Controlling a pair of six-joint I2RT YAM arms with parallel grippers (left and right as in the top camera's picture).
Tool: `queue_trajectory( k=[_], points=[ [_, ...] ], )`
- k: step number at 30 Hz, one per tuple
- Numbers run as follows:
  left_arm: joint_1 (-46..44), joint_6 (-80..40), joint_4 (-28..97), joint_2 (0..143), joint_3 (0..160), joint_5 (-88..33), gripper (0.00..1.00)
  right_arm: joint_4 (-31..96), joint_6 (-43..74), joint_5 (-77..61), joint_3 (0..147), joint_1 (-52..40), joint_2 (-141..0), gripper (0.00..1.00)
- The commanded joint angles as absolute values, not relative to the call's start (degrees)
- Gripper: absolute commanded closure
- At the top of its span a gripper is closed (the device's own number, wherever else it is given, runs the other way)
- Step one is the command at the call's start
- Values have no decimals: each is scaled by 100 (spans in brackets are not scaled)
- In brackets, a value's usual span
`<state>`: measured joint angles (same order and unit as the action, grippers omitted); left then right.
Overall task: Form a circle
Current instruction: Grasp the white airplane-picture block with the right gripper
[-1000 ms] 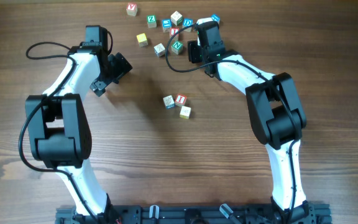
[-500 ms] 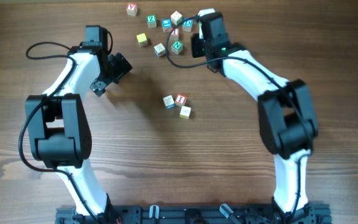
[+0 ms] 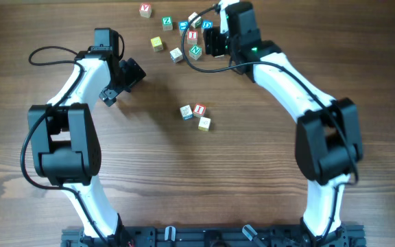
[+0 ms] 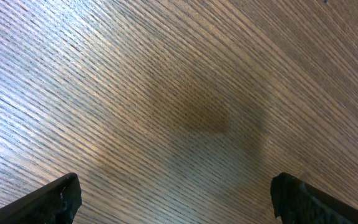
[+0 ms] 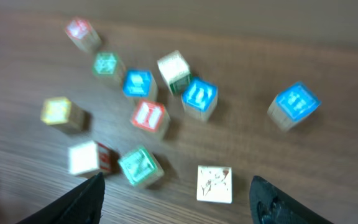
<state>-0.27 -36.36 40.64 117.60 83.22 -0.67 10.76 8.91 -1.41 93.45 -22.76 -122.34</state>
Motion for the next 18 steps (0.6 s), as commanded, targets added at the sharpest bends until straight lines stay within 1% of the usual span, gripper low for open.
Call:
queue_trajectory(
  k=[1,3,5,12,16,18],
  points=[
    [-43,-3647,4051,11813,8379,8,0,945,919,-23,9330,-2252,-12975,26],
    [-43,-3647,4051,11813,8379,8,0,860,915,-23,9330,-2252,-13187,25],
    [-43,-3647,4051,11813,8379,8,0,764,904,148,9330,-2252,-13399,27],
    [-43,-3647,4051,11813,8379,8,0,519,895,414,9330,-2250,-13458,43],
    [-43,-3647,4051,11813,8379,8,0,268,899,473,9330,-2241,-13458,41],
    [-43,-3647,4051,11813,8379,8,0,191,902,473,9330,-2241,-13458,44]
  ],
)
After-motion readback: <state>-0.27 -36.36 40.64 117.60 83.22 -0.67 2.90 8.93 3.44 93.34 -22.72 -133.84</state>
